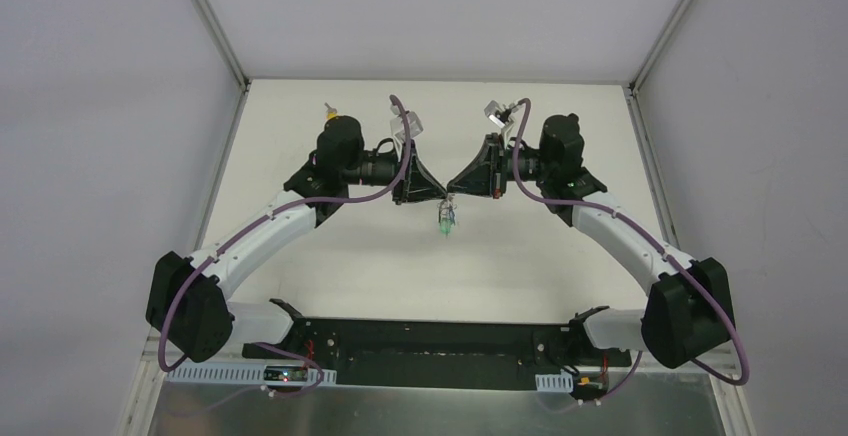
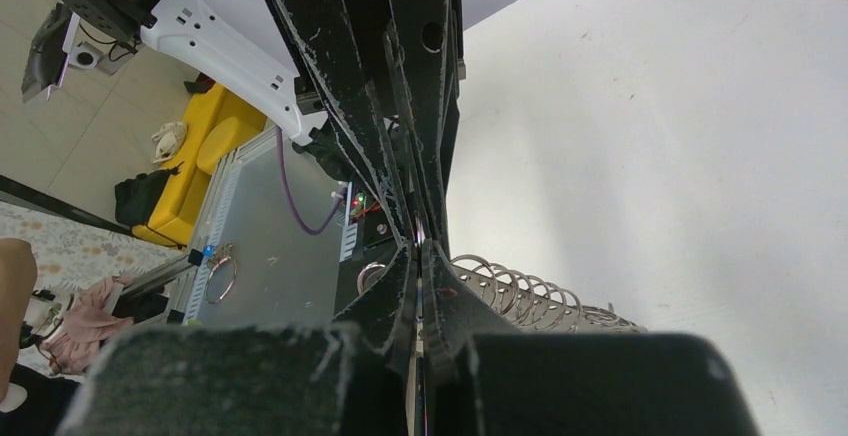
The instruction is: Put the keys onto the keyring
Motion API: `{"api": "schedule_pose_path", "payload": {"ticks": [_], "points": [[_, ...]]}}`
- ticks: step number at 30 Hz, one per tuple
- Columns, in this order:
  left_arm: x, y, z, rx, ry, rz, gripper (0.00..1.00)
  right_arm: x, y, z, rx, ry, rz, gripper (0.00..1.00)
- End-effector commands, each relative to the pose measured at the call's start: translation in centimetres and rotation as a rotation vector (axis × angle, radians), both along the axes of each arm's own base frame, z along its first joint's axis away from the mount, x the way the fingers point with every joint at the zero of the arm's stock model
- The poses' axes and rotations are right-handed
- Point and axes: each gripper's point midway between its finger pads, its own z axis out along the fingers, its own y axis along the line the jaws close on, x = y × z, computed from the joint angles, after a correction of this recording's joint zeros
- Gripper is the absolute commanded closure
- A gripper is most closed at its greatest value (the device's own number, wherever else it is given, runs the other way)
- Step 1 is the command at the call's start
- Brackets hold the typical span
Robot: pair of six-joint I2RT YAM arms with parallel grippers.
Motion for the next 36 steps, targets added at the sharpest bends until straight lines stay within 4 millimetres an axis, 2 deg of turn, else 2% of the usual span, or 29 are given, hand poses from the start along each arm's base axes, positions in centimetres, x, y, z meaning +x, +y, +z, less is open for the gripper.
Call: {"api": "schedule_pose_path", "payload": {"ticks": [1,4,13,17,22,28,36], "points": [[0.71,0.47,2.50,-0.083,-0.052,0.026,0.95,-0.34,-0.02,0.79,0.033,-0.034,0.034,1.00],[0.69,0.45,2.51,-0.086,-0.050,0.023,1.00,-0.24,-0.03,0.73,0.033,-0.034,0.030,1.00],[0.70,0.26,2.87,-0.098,-0.041,0.016,1.00,-0.23,-0.02,0.21,0.031,-0.027,0.032,1.00],[0.78,0.49,2.62,-0.093,-0.048,0.028,0.93,-0.19,-0.20,0.32,0.033,-0.030,0.028,1.00],[1.05,0.90,2.58,-0.094,-0.056,0.048,0.91,-0.11,-0.33,0.33,0.033,-0.031,0.025,1.00],[1.13,0.90,2.58,-0.097,-0.052,0.049,0.84,-0.14,-0.30,0.26,0.033,-0.027,0.031,1.00],[1.00,0.72,2.26,-0.091,-0.033,0.033,0.85,0.00,-0.30,0.35,0.035,-0.026,0.024,1.00]]}}
